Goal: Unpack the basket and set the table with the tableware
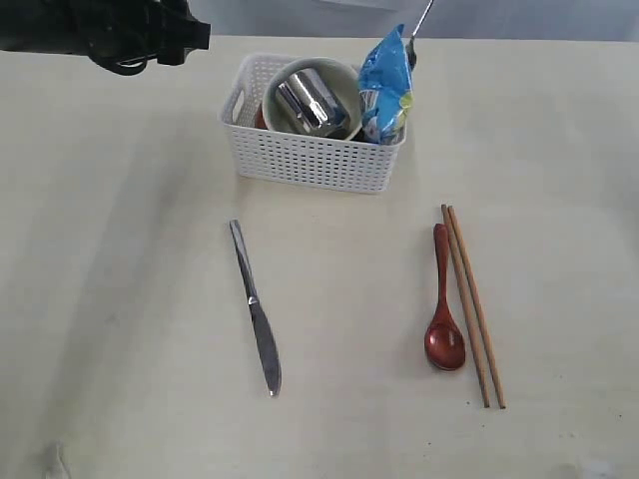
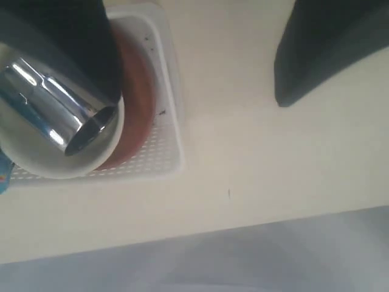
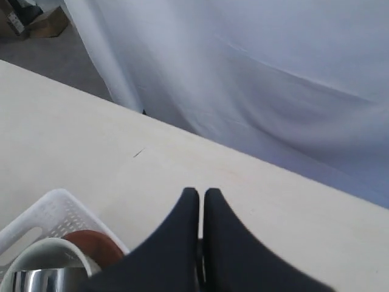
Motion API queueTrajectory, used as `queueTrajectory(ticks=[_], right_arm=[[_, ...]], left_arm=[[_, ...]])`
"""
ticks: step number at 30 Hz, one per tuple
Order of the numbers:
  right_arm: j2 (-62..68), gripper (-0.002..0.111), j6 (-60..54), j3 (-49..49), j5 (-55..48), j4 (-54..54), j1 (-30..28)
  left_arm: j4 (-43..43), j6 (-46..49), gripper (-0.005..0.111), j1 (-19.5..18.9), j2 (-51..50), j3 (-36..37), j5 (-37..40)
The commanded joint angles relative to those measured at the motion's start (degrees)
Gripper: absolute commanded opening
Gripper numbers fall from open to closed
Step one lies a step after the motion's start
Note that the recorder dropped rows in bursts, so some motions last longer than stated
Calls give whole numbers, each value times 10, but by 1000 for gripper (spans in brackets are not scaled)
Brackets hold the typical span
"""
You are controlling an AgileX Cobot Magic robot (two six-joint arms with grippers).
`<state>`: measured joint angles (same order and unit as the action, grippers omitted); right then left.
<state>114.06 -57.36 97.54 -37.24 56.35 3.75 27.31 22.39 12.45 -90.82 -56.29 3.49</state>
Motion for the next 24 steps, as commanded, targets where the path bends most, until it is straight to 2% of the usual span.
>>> queueTrajectory(ticks=[1,11,13,16,18,20,24], right_arm=[[-31,0,-8,3,5,-2,-3],[-91,0,-7,3,-29,-33,-3],[-111,0,3,3,-37,-55,-3],[-140,0,8,3,-73,-77,-3],[-157,0,3,3,-118,-76,-3],[-169,0,-10,3,-171,-76,-2],[-172,0,-15,3,-282,-73,-2]], left_arm=[[-1,16,66,3,2,-2,-5],[3,16,65,3,11,-2,9],[3,18,60,3,21,-2,16],[3,29,44,8,41,-2,29],[3,31,35,20,54,-2,34],[3,39,34,41,63,-2,44],[3,74,45,96,73,-2,60]])
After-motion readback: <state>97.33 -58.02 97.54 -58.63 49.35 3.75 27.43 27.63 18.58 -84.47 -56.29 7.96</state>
